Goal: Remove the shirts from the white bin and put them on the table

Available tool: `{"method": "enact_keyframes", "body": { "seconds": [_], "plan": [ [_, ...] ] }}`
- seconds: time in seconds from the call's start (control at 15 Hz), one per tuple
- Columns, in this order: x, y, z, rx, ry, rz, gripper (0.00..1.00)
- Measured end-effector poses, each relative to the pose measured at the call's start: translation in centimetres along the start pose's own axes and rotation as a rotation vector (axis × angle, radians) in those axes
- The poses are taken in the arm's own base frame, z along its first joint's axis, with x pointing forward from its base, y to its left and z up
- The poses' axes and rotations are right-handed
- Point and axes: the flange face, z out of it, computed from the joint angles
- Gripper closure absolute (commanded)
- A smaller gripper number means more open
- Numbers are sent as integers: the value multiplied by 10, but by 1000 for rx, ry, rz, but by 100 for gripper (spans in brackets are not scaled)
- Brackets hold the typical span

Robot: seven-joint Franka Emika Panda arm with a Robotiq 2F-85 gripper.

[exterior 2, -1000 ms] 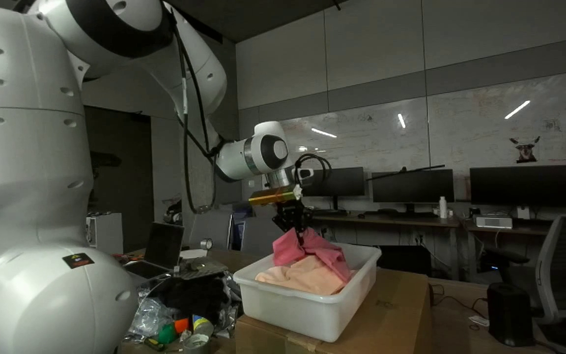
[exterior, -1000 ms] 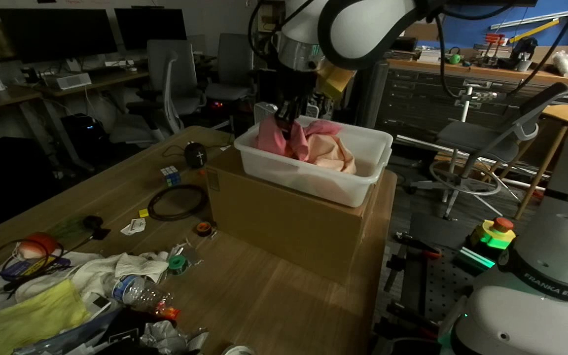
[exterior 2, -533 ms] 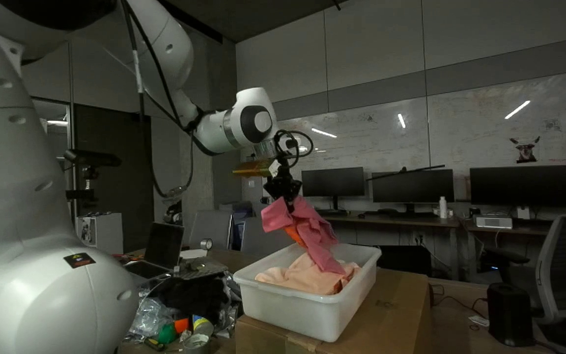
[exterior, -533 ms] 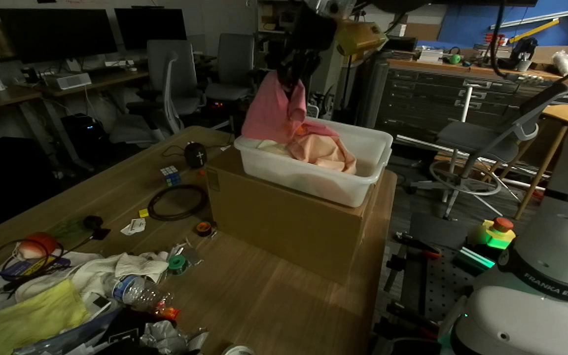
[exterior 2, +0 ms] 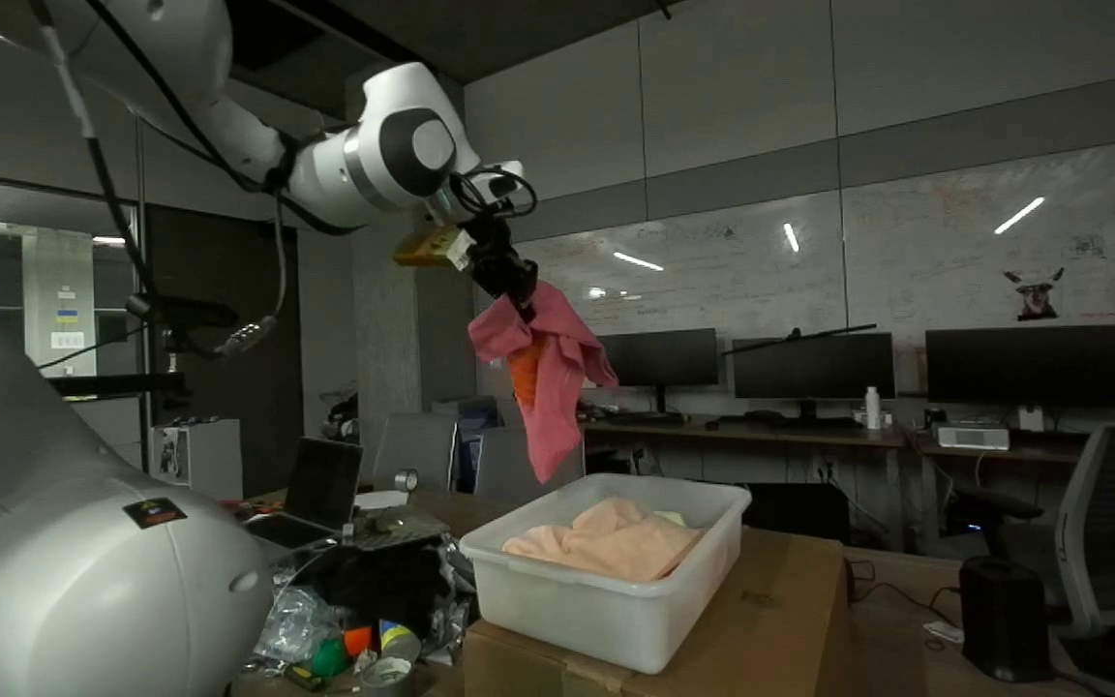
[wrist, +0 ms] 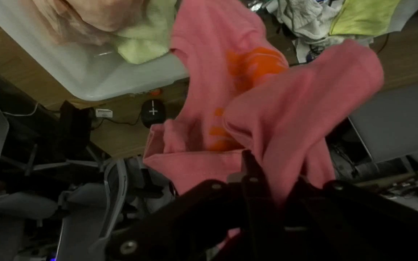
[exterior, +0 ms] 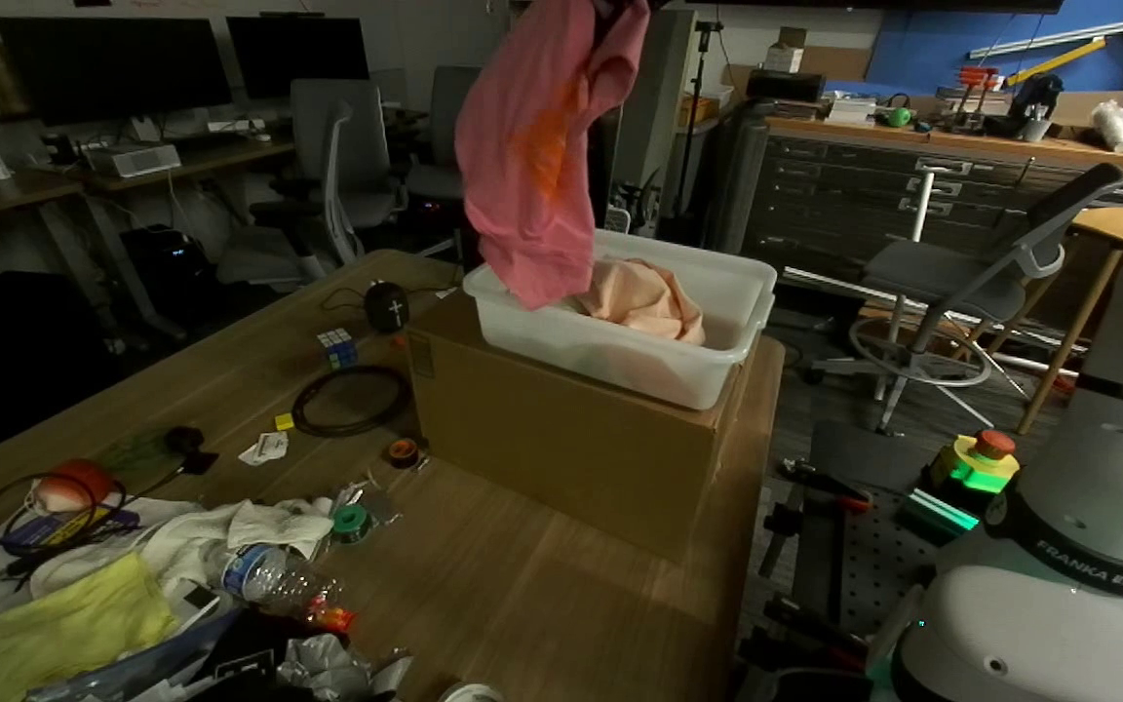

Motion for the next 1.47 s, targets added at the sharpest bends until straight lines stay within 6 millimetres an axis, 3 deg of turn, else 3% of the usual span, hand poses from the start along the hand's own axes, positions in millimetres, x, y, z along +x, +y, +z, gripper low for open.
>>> {"method": "enact_keyframes", "body": {
  "seconds": [0.2, 0.4, 0.53, 0.73, 0.93, 1.0, 1.07, 1.47],
  "plan": [
    [-25, -31, -39, -1, 49, -49, 98],
    [-66, -77, -43, -30, 0, -172, 98],
    [-93, -110, -28, -59, -47, -269, 98],
    [-125, -153, 8, -101, -132, -416, 98],
    [-138, -179, 45, -137, -215, -527, 96],
    [-137, -183, 55, -147, -240, -551, 69],
    [-136, -186, 66, -155, -265, -569, 68],
    [-118, -182, 106, -194, -359, -645, 23]
  ]
}}
